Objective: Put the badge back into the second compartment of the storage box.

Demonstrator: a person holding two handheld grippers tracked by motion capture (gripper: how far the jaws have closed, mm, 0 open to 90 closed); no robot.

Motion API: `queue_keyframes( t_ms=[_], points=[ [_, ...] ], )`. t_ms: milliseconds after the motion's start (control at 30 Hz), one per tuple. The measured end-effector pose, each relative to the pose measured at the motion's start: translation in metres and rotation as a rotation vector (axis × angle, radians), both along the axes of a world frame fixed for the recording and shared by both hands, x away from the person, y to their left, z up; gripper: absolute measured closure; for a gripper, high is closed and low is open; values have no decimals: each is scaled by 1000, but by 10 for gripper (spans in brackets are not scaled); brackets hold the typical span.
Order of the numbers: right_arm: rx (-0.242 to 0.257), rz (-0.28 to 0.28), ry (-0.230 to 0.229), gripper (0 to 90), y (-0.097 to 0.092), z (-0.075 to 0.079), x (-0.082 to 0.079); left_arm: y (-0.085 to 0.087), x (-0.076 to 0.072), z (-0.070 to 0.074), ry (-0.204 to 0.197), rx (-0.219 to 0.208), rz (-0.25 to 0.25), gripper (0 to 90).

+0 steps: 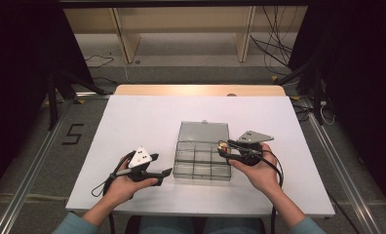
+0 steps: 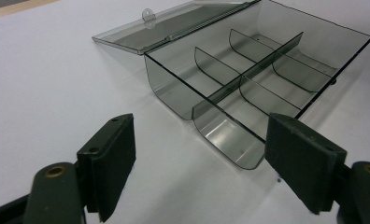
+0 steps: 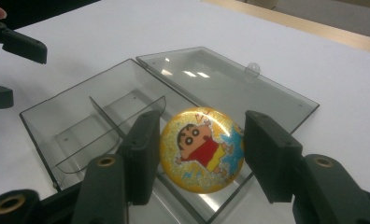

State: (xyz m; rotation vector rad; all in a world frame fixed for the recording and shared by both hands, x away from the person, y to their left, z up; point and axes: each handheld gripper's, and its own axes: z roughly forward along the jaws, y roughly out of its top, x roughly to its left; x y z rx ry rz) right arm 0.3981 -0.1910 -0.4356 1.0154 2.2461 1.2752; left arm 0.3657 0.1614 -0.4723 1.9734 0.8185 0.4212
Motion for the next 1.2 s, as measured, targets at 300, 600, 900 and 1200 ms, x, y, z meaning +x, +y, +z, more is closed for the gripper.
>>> queue_keyframes(
  t_ms=[300,600,900,1200],
  points=[
    [2,-2,-2,477,1,1,1,0,0,0,-1,-1,1,247],
    [-1,7,-1,477,5,1,3,1,0,0,-4,1,1,248],
    [-5,13,0,478,10,0,6,1,0,0,-4,0,1,248],
    [-3,20,1,477,14,1,8,0,0,0,-3,0,1,249]
  ],
)
